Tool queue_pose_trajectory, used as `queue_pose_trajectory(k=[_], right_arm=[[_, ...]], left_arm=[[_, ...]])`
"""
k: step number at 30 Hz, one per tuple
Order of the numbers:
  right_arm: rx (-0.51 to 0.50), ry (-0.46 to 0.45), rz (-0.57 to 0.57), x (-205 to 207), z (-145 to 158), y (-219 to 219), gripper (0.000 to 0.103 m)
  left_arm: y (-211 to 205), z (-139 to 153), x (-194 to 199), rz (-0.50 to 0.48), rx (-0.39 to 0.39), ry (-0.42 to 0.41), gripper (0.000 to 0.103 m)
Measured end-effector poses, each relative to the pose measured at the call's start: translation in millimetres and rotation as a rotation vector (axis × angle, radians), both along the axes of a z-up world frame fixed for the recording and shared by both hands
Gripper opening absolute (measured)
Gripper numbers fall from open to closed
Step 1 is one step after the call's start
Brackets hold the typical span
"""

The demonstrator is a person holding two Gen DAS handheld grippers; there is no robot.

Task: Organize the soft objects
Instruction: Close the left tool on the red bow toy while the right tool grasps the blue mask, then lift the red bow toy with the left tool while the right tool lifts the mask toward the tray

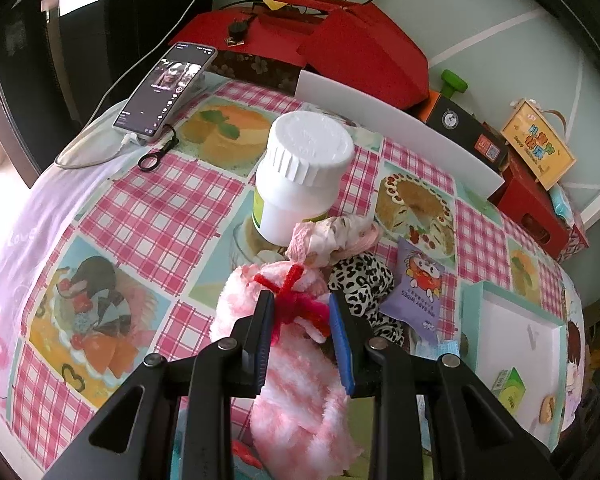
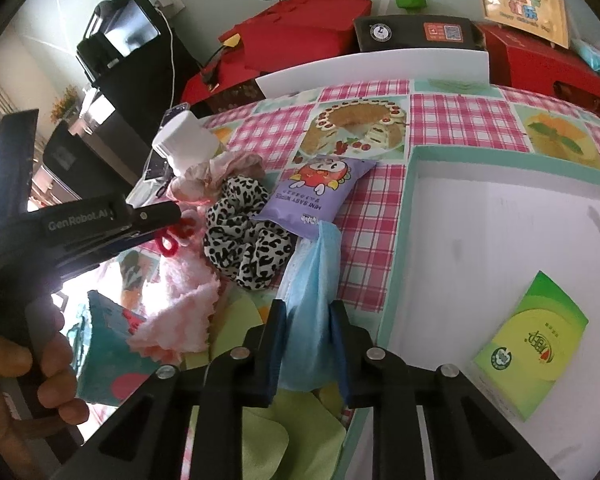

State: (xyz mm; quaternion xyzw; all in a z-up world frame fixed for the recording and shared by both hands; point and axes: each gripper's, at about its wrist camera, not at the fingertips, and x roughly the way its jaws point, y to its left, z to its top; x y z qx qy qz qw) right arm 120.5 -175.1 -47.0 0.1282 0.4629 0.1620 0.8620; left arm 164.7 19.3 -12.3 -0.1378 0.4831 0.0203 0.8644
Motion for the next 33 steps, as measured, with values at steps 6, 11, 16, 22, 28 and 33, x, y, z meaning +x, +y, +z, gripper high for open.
queue_pose_trajectory(k=[6, 11, 16, 22, 28, 33], right_arm=[[0.027, -0.016, 0.006, -4, 7, -3, 0.019], [0.025, -0.023, 0.016, -5, 9, -1, 0.016], [0.022, -0.040, 0.025, -7, 14, -1, 0.015], [0.018, -0.037, 0.029, -7, 14, 1, 0.014], [0.015, -0.019, 0.028, -7, 10, 0, 0.014], [0.008, -0.013, 0.033, -7, 8, 1, 0.014]], left_arm=[[3, 7, -3, 0.003, -0.005, -0.020, 0.029], [3, 11, -4, -0.001, -0.010, -0.031, 0.022], [3, 11, -5, -0.003, -0.007, -0.032, 0.022], [2, 3, 0, -0.001, -0.024, 0.004, 0.023], [-2, -6, 4, 0.000, -0.012, 0.042, 0.052], [-8, -13, 7, -0.014, 0.007, 0.058, 0.052]])
